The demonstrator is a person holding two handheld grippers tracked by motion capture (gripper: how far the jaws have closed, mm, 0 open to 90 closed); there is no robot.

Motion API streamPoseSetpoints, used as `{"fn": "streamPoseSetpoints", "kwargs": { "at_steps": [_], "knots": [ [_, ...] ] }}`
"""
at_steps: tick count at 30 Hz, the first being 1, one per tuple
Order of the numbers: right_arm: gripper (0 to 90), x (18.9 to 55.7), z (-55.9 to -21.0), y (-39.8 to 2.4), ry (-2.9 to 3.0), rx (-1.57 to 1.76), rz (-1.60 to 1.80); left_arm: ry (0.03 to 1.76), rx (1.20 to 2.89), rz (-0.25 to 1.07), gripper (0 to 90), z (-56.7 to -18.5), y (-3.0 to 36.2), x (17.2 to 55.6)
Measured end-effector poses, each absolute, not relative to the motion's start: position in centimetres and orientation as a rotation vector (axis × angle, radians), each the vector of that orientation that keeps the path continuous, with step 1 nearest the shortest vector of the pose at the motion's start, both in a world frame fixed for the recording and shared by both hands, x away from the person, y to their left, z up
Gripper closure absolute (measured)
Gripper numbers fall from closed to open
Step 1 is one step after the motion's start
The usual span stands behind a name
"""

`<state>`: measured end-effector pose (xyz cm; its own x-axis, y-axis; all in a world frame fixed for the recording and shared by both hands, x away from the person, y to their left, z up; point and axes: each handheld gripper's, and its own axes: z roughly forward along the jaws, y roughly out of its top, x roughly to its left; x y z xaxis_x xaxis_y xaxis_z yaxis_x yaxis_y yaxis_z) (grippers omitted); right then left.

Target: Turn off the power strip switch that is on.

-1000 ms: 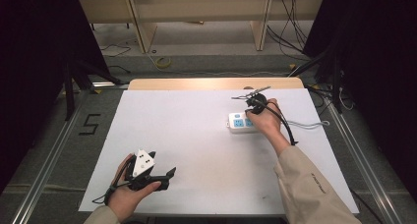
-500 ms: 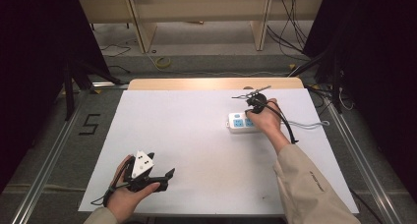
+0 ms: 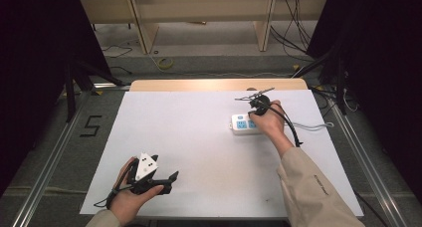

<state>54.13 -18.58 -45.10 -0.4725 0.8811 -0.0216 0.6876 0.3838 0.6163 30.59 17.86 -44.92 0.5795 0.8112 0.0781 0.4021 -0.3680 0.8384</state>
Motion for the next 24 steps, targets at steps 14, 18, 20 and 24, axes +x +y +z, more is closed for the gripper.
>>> {"fn": "streamPoseSetpoints", "kwargs": {
  "at_steps": [14,18,20,24],
  "knots": [
    [90.0,54.02,-45.11,-18.48,2.294,1.365,0.772,0.959,1.988,0.629,15.1,-44.91,17.65,30.70],
    [90.0,53.97,-45.13,-18.51,2.291,1.363,0.777,0.958,1.989,0.628,15.1,-44.90,17.61,30.75],
    [90.0,53.95,-45.18,-18.53,2.290,1.350,0.781,0.958,1.989,0.626,15.1,-44.91,17.59,30.77],
    [90.0,53.76,-44.87,-18.77,2.291,1.326,0.803,0.955,1.989,0.626,15.1,-44.91,17.58,30.81]
  ]
}}
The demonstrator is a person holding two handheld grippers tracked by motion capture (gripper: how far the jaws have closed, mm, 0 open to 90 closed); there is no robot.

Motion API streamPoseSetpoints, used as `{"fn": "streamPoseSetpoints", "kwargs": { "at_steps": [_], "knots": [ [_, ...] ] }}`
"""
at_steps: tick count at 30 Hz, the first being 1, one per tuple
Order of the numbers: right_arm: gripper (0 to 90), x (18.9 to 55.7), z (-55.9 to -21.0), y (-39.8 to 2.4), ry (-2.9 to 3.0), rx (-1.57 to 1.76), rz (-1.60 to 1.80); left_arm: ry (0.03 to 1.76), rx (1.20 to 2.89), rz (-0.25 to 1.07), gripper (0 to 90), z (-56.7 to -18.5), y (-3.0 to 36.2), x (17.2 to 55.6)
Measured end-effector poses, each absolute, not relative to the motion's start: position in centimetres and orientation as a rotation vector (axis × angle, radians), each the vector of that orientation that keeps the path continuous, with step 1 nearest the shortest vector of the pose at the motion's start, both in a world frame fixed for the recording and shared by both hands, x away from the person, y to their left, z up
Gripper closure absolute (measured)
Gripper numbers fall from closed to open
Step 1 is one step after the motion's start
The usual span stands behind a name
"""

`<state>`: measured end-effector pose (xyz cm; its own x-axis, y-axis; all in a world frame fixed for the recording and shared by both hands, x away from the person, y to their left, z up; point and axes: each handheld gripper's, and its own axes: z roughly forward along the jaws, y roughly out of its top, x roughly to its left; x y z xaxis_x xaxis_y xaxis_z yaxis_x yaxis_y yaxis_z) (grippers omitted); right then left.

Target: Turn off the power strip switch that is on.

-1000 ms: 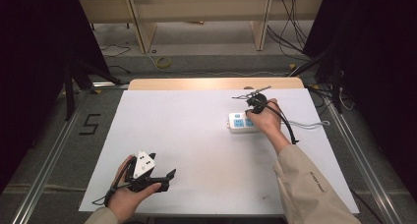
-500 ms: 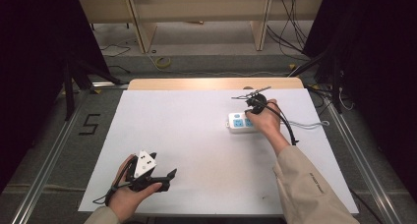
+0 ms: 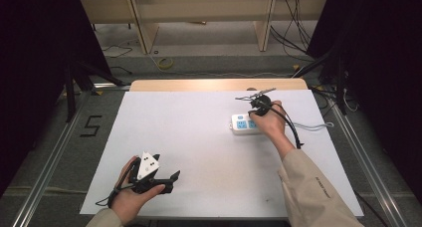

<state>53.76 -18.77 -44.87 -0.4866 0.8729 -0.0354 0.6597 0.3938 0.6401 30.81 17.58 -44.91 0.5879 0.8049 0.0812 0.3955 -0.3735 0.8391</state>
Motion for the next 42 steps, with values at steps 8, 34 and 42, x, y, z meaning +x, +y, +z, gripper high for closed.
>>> {"fn": "streamPoseSetpoints", "kwargs": {
  "at_steps": [8,34,42],
  "knots": [
    [85.6,52.8,-45.1,-19.9,2.243,1.287,0.866,0.950,1.992,0.627,15.1,-44.9,17.3,30.9],
    [60.1,49.0,-43.5,-21.9,2.268,1.256,0.964,0.944,2.004,0.622,15.1,-45.0,17.0,31.2],
    [57.0,47.7,-42.9,-22.1,2.275,1.227,0.993,0.944,2.005,0.621,15.1,-45.0,17.0,31.2]
  ]
}}
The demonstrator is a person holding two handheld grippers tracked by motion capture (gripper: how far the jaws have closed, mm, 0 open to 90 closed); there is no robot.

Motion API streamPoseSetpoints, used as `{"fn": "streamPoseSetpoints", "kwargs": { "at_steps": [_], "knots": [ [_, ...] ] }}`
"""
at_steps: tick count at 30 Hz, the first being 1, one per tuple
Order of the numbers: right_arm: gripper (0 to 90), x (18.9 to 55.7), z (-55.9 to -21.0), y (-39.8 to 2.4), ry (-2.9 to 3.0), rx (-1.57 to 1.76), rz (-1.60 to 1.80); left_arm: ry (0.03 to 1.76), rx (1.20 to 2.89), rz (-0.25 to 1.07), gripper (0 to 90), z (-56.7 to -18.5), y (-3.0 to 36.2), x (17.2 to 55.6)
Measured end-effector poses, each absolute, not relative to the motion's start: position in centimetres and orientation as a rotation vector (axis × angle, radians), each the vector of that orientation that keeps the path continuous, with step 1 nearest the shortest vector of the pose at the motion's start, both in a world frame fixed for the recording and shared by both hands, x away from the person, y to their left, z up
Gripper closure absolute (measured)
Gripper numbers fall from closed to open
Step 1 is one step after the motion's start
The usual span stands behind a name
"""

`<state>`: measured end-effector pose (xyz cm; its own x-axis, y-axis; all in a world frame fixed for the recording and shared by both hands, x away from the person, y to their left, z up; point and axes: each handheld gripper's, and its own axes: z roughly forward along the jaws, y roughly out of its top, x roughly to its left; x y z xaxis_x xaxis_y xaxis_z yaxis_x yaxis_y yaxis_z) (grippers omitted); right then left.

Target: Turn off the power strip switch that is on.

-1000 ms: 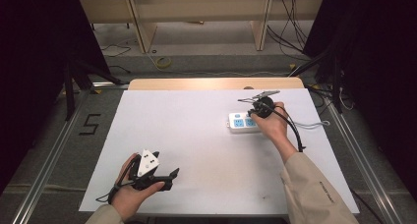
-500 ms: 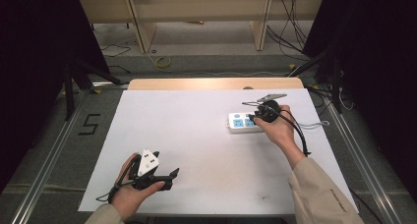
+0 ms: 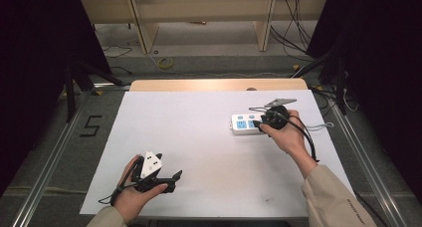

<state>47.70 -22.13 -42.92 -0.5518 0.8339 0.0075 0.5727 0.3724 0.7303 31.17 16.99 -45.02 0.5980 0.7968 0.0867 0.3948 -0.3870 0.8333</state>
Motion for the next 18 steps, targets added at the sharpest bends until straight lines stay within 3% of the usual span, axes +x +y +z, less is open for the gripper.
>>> {"fn": "streamPoseSetpoints", "kwargs": {
  "at_steps": [18],
  "knots": [
    [51.4,44.2,-42.0,-22.6,2.293,1.193,1.078,0.939,2.013,0.617,15.1,-45.1,16.9,31.3]
  ]
}}
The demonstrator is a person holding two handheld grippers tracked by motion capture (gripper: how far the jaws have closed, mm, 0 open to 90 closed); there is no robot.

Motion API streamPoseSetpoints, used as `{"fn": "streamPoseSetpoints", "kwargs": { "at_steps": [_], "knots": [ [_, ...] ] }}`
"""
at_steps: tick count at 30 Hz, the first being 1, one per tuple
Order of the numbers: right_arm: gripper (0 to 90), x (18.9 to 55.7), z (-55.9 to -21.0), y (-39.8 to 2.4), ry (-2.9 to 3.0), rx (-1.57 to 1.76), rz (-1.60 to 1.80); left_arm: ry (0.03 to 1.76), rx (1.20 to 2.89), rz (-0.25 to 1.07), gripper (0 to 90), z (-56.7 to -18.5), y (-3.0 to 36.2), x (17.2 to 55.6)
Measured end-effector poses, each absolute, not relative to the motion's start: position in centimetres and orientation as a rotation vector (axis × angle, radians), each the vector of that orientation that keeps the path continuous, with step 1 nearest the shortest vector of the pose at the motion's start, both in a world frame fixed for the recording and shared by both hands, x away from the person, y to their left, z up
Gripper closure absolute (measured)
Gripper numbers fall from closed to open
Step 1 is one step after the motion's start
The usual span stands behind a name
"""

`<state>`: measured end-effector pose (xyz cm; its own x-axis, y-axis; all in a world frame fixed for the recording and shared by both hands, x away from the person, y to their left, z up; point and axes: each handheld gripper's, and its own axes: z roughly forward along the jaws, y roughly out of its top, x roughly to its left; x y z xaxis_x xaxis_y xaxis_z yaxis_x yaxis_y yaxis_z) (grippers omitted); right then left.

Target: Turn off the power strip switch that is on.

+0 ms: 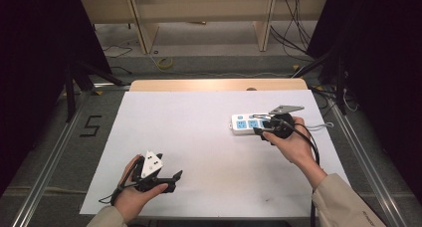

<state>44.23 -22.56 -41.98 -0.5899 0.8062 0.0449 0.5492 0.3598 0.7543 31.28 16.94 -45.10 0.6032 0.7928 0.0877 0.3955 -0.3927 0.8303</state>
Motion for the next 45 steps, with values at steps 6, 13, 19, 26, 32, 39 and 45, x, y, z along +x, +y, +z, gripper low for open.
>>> {"fn": "streamPoseSetpoints", "kwargs": {
  "at_steps": [6,13,19,26,32,39,45],
  "knots": [
    [48.5,42.7,-41.7,-22.7,2.296,1.172,1.127,0.936,2.022,0.615,15.1,-45.1,16.9,31.3],
    [46.1,41.2,-41.6,-23.1,2.307,1.158,1.155,0.938,2.020,0.615,15.1,-45.1,16.9,31.3],
    [43.0,39.8,-42.0,-23.5,2.326,1.147,1.174,0.941,2.020,0.612,15.1,-45.2,16.9,31.3],
    [39.7,37.9,-42.5,-24.2,2.338,1.134,1.205,0.942,2.022,0.613,15.1,-45.2,16.9,31.3],
    [37.1,36.5,-43.1,-24.9,2.325,1.134,1.232,0.943,2.021,0.613,15.1,-45.2,16.9,31.3],
    [34.4,35.3,-44.2,-25.2,2.339,1.102,1.251,0.939,2.021,0.613,15.1,-45.2,16.9,31.3],
    [32.9,34.5,-44.7,-25.3,2.336,1.071,1.270,0.938,2.027,0.612,15.0,-45.2,17.0,31.3]
  ]
}}
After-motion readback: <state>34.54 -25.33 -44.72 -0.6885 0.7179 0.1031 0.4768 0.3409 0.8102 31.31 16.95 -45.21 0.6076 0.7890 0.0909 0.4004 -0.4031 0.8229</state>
